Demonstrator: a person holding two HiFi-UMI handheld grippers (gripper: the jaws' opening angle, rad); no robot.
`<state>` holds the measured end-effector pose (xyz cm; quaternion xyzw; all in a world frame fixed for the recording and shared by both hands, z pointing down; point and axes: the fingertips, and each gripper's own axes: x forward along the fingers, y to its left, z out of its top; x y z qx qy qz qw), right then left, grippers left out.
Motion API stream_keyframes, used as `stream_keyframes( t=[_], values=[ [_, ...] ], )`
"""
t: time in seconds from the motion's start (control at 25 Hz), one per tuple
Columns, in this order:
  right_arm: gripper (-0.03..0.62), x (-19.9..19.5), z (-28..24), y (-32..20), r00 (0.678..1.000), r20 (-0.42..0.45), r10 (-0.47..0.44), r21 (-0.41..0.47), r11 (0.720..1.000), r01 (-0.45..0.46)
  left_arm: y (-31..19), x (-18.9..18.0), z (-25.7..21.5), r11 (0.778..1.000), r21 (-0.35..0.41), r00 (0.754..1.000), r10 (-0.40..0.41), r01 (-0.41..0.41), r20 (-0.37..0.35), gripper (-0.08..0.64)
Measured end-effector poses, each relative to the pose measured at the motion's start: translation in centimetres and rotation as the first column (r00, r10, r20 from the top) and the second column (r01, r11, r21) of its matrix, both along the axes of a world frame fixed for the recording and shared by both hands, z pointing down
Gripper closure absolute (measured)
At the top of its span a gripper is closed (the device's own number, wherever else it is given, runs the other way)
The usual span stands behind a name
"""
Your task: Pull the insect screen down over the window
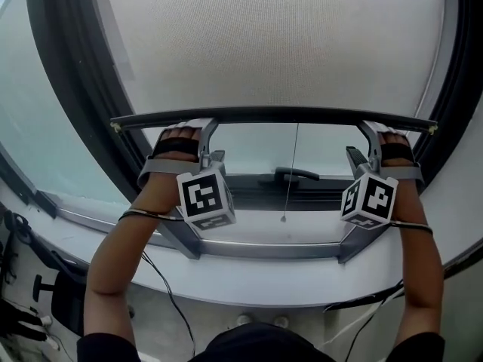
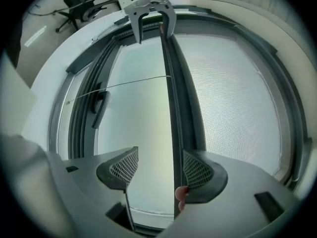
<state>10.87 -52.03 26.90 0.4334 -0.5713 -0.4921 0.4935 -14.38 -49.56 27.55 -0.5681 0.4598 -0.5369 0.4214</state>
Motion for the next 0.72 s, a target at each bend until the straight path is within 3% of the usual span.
stream_keyframes(
  t=[0.08, 0.24, 0.44, 0.6, 0.72],
  values=[
    [0.308, 0.1, 1.8, -0.2, 1.000, -0.029, 0.012, -0.018, 1.000, -0.013, -0.1, 0.0, 1.8, 0.999, -0.038, 1.000, -0.003, 0.002, -0.016, 0.244],
    [0.308, 0.2, 4.6, 0.0, 0.999, -0.039, 0.021, -0.050, 0.998, -0.023, -0.2, -0.5, 5.0, 0.998, -0.054, 0.999, -0.013, 0.015, 0.036, 0.244],
    [0.308, 0.3, 6.7, 0.3, 0.998, -0.052, 0.028, -0.102, 0.994, -0.033, 0.1, 0.4, 6.4, 0.998, -0.061, 0.999, -0.004, 0.002, -0.034, 0.244],
    [0.308, 0.2, 9.9, 0.4, 0.999, -0.032, 0.017, -0.154, 0.988, -0.021, 0.0, -0.3, 10.3, 0.989, -0.140, 0.999, -0.041, 0.044, 0.023, 0.244],
    [0.308, 0.5, 11.0, 0.6, 0.999, -0.012, 0.032, -0.171, 0.985, -0.033, 0.3, 0.0, 11.6, 0.986, -0.162, 0.999, -0.047, 0.050, 0.017, 0.245]
  ],
)
